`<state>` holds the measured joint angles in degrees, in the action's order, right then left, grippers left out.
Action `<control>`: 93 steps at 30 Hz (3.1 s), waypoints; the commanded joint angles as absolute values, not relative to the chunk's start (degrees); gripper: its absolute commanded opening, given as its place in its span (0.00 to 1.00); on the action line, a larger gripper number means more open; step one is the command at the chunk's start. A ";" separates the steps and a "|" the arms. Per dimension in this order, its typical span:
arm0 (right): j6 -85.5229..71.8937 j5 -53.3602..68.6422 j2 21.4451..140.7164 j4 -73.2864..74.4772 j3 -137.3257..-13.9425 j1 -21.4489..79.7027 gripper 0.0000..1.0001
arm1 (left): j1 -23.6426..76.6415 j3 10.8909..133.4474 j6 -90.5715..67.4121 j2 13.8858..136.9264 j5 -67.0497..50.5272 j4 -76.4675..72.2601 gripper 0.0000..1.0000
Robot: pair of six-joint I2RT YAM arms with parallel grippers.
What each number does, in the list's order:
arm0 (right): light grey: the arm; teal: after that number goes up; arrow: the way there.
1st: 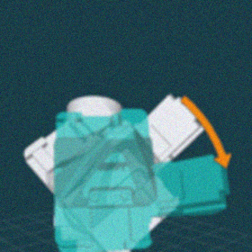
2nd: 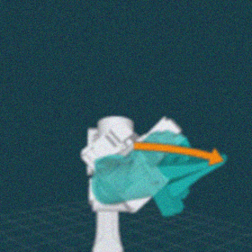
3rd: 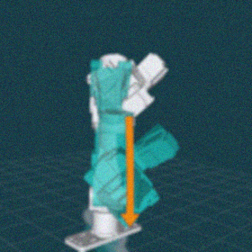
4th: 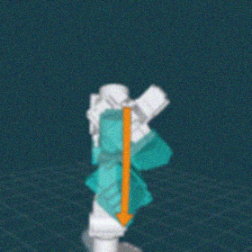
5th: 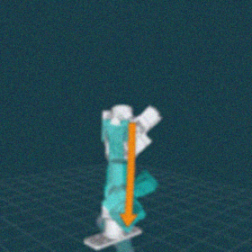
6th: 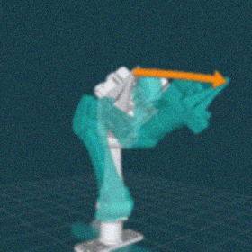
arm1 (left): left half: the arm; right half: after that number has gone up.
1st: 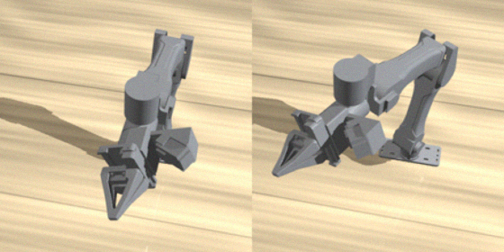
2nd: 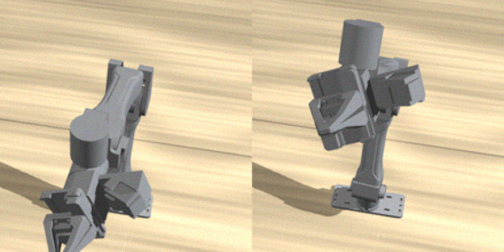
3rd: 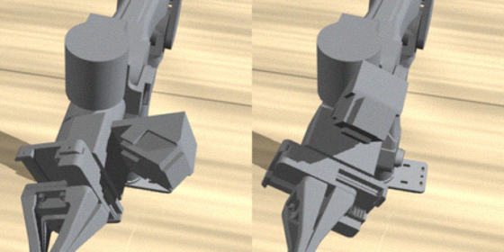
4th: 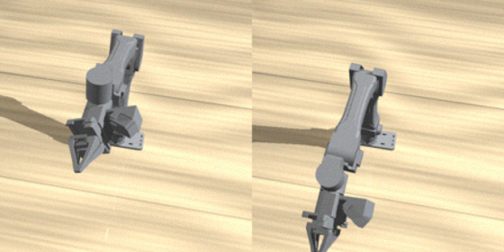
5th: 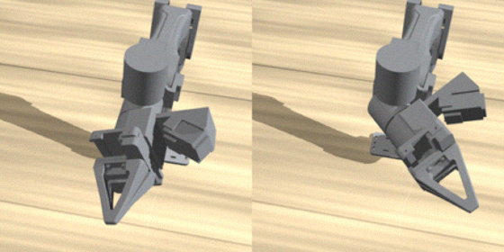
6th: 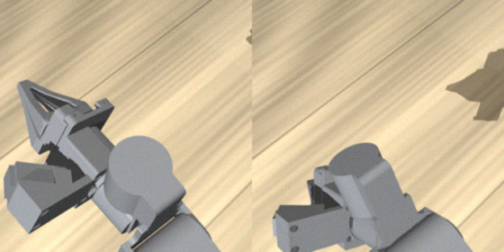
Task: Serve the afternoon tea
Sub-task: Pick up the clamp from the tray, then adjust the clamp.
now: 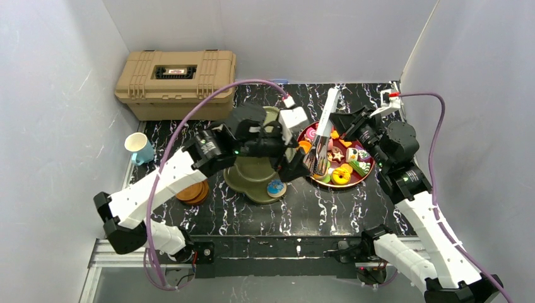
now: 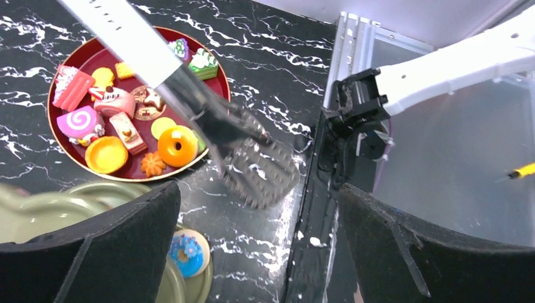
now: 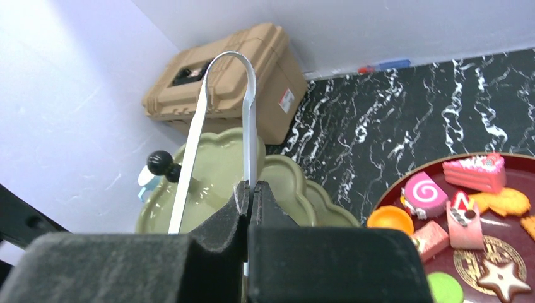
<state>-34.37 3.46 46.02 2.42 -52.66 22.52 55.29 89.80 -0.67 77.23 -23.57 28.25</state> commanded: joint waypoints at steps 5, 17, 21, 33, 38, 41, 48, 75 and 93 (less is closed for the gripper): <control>-35.40 5.50 47.39 -9.41 -56.12 23.18 0.01 | 59.88 95.07 -1.12 83.13 -2.06 22.30 0.93; -34.93 6.21 50.56 -10.65 -56.75 23.99 0.01 | 59.48 94.98 -2.65 85.75 -3.47 16.36 0.46; -34.95 7.34 51.70 -8.92 -58.15 23.99 0.01 | 58.81 92.58 -0.25 84.91 -2.16 15.12 0.12; -25.46 17.58 51.43 10.75 -64.35 23.84 0.78 | 50.63 91.32 -2.51 82.32 -14.97 12.71 0.03; -20.14 27.25 50.52 18.01 -68.22 23.75 0.92 | 48.84 91.20 -5.49 79.72 -25.65 13.02 0.01; -19.67 37.81 51.42 17.93 -70.34 23.82 0.97 | 48.54 90.51 -7.08 78.34 -28.70 13.21 0.00; -23.43 40.75 56.02 15.71 -75.27 23.73 0.98 | 48.56 88.30 -6.93 75.97 -32.26 12.74 0.00; -28.31 49.31 50.73 6.50 -67.36 23.73 0.98 | 48.28 91.59 -10.84 74.01 -38.68 15.55 0.00; -47.04 56.77 49.95 -31.86 -63.26 23.82 0.98 | 46.09 93.76 -38.47 72.21 -56.77 9.93 0.00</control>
